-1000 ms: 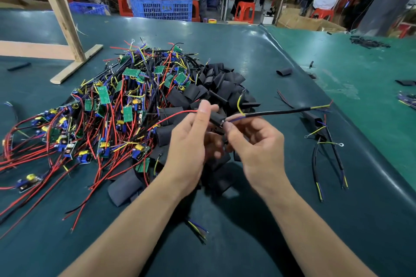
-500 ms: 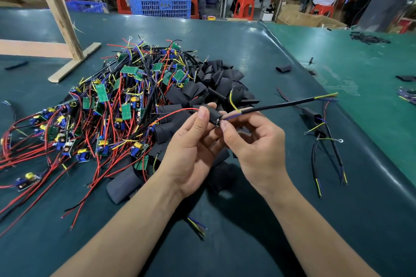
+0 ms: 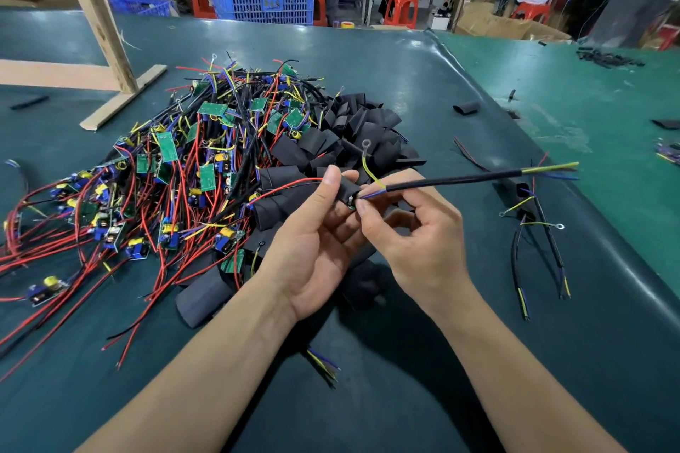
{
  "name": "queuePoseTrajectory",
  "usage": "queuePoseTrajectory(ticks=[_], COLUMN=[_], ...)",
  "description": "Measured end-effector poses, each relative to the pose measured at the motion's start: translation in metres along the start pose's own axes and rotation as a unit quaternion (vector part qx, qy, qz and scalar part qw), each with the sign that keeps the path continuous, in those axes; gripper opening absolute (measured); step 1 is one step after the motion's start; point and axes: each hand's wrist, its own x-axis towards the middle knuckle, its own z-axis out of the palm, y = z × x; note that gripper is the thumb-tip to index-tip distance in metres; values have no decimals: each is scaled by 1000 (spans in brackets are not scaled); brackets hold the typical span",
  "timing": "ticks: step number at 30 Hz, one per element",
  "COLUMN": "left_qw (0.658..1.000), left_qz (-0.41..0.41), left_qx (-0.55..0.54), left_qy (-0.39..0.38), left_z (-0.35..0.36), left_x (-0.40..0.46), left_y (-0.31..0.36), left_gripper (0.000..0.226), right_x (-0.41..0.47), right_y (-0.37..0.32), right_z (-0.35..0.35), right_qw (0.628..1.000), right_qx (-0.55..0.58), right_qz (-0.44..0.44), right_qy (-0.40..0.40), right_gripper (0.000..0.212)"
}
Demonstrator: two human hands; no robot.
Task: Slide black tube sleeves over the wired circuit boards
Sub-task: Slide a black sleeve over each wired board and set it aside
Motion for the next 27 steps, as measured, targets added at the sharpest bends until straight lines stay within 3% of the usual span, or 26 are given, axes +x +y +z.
queuePoseTrajectory(ticks=[5,9,17,23,27], left_qw=[1000,1000,1000,1000,1000], left_qz=[16,10,-4,-17,-16], left_qx=[20,7,-1,21,26], left_qy=[17,27,-5,-6,6], left_z=[1,-3,-7,-7,-7], left_x=[2,6,3,2,2], left_y=[-1,3,7,9,12], left_gripper=[64,42,23,29,28], right_x=[-1,1,3,5,4], right_y=[1,2,-5,-6,-5], right_z=[0,-1,-9,-11,-11], right_qw=[998,998,985,986,994], right_qx=[50,38,116,96,21], right_qz=[22,33,95,103,43], right_qy=[-19,-28,-87,-89,-98], right_gripper=[10,10,10,16,15])
